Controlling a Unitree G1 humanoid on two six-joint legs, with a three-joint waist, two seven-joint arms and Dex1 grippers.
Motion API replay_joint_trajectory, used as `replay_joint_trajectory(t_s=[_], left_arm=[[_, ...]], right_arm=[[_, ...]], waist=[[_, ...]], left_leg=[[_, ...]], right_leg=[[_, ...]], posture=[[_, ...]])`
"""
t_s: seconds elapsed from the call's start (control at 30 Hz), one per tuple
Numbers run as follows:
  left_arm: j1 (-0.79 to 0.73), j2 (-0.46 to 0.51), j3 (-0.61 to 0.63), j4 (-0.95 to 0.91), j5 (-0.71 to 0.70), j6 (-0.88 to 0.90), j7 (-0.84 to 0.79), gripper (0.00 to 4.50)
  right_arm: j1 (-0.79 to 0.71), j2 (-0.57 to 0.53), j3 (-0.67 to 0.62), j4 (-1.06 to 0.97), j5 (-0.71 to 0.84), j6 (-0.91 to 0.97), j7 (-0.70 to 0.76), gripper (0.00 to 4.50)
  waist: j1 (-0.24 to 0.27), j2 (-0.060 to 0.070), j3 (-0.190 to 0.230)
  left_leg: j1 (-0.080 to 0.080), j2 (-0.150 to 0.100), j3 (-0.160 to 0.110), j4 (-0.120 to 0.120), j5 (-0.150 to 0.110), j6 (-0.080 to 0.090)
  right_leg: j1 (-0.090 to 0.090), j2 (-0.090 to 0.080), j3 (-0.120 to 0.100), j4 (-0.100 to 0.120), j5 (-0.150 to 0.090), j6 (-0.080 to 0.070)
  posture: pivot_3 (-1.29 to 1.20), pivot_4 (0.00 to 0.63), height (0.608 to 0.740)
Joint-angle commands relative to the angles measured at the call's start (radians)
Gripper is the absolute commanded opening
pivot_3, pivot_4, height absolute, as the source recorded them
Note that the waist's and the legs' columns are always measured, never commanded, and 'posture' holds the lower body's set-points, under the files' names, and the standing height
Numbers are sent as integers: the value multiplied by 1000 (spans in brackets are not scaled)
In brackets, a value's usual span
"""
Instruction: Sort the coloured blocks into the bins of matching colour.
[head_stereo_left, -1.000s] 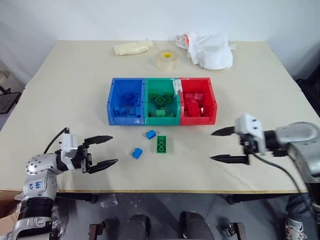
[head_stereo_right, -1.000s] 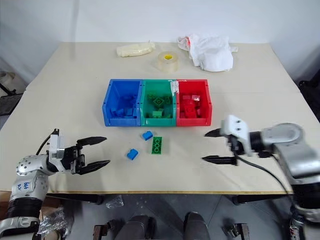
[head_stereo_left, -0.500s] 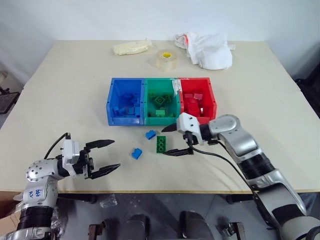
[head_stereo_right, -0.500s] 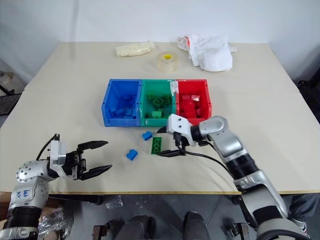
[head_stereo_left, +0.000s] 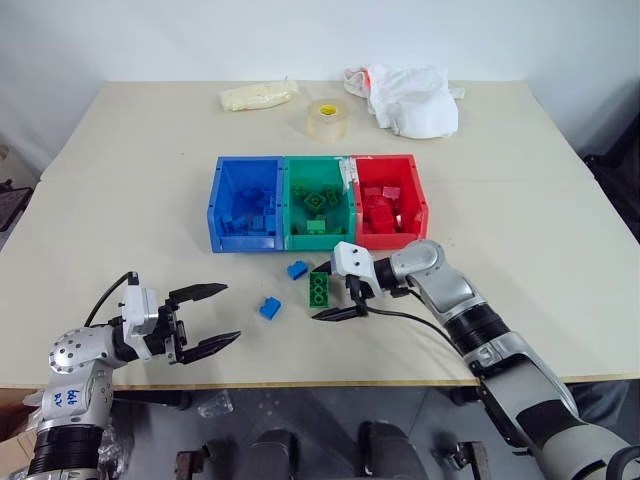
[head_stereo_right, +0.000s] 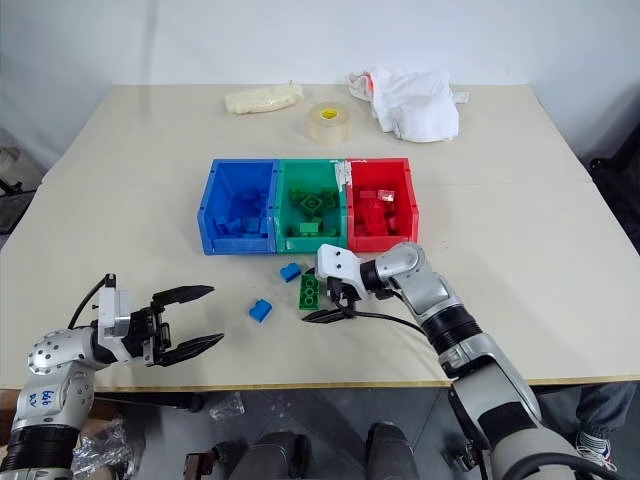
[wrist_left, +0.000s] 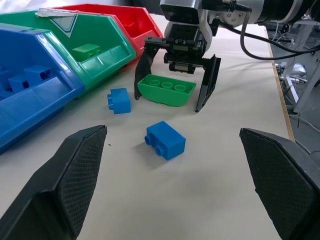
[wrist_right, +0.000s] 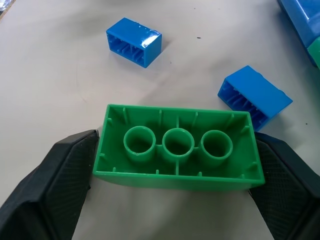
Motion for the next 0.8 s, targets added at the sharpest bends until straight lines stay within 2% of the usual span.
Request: replay_joint_trajectory(t_s=[0.03, 0.07, 0.3, 0.43, 0.53, 0.7, 0.73, 0.8], left_arm=[[4, -3, 16, -26, -24, -6, 2, 4500], [2, -4, 14, -24, -23, -6, 1, 4500], [-22, -9, 8, 0, -16, -10, -3, 4500], [-30, -10, 6, 11, -15, -12, -9, 4500], [-41, -13, 2, 24, -10, -14, -11, 4500], [-76, -21, -14, 52, -1, -21, -15, 4500], [-82, -22, -16, 57, 1, -22, -14, 4500], [-89, -23, -19, 61, 0, -24, -14, 4500]], right_arm=[[0, 7, -23, -37, 13, -2, 4, 3565], [3, 6, -29, -50, 19, 5, 4, 3372], [21, -15, -94, -205, 88, 101, -9, 3371], [-36, -21, -164, -247, 120, 163, -57, 3371], [-133, -15, -200, -152, 92, 131, -121, 3371], [-350, 22, -205, 203, -5, 37, -280, 3371], [-380, 28, -203, 263, -22, 19, -305, 4094], [-419, 39, -208, 344, -36, -28, -327, 4486]], waist=[[0, 0, 0], [0, 0, 0], [2, 0, 0], [2, 0, 0], [1, 0, 0], [-4, 0, 0], [-6, 0, 0], [-8, 0, 0]], left_leg=[[0, 0, 0, 0, 0, 0], [0, 0, 0, 0, 0, 0], [0, 0, 0, 0, 0, 0], [0, 0, 0, 0, 0, 0], [0, 0, 0, 0, 0, 0], [0, 0, 0, 0, 0, 0], [0, 0, 0, 0, 0, 0], [0, 0, 0, -1, 0, 0]], right_leg=[[0, 0, 0, 0, 0, 0], [0, 0, 0, 0, 0, 0], [0, 0, 0, 0, 0, 0], [0, 0, 0, 0, 0, 0], [0, 0, 0, 0, 0, 0], [-1, 0, 0, 1, 0, 0], [-1, 0, 0, 1, 0, 0], [-1, 0, 0, 1, 0, 0]], posture=[[0, 150, 740], [0, 150, 740], [0, 150, 740], [0, 150, 740], [0, 150, 740], [0, 150, 740], [0, 150, 740], [0, 150, 740]])
